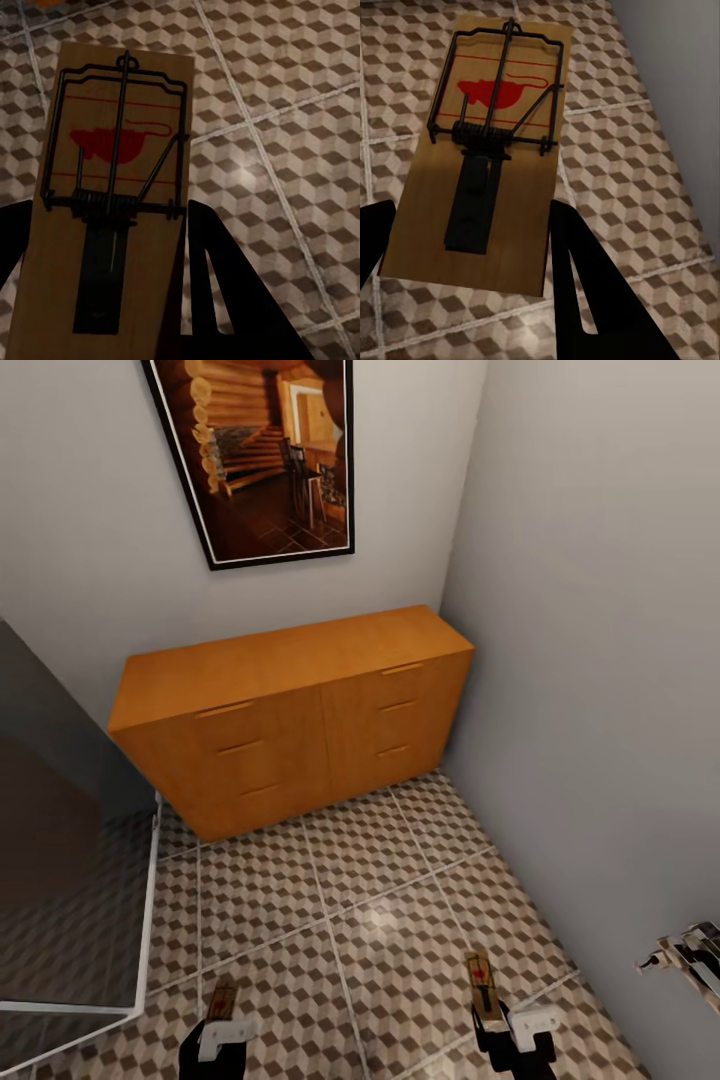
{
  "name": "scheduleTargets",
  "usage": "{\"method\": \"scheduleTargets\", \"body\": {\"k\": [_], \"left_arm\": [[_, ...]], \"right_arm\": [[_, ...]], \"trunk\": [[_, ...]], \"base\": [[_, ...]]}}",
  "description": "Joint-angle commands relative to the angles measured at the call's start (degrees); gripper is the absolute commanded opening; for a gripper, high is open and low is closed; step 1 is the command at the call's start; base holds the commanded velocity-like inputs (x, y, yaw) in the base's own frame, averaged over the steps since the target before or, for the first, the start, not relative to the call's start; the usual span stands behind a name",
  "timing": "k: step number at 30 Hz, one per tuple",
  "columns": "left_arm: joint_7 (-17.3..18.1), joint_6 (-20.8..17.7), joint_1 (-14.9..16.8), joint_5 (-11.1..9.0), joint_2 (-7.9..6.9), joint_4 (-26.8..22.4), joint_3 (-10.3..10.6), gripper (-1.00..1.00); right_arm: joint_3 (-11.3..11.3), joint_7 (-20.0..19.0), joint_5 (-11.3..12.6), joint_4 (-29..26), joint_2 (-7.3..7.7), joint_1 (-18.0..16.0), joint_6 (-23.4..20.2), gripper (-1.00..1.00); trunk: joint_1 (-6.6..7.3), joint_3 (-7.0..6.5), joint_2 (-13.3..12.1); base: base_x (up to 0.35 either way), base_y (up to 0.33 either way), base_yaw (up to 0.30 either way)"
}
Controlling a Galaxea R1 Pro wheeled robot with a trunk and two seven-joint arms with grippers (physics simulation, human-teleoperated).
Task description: Take the four mousetraps from the cabinet in the bathroom and place them on the bathroom floor. Make sure all four end up on the same floor surface, and ensure that at least two of them are either under or directly next to the same bathroom sink.
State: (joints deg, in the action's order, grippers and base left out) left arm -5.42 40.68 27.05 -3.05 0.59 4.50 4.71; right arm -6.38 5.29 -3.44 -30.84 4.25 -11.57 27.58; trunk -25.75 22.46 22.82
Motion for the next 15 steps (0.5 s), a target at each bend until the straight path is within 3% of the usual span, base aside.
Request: {"method": "scheduleTargets", "body": {"k": [1, 15], "left_arm": [[-0.47, 0.31, 0.10, -0.11, 0.07, 0.24, 0.48, -1.00], [-0.38, 0.26, 0.10, -0.11, 0.25, 0.24, 0.48, -1.00]], "right_arm": [[-0.28, 0.33, -0.12, 0.04, 0.06, -0.03, 0.11, -1.00], [-0.21, 0.43, -0.07, 0.42, -0.05, -0.03, 0.11, -1.00]], "trunk": [[-0.03, 0.08, 0.10], [-0.03, -0.09, 0.10]], "base": [[0.000, 0.000, 0.141], [0.000, 0.000, 0.235]]}}
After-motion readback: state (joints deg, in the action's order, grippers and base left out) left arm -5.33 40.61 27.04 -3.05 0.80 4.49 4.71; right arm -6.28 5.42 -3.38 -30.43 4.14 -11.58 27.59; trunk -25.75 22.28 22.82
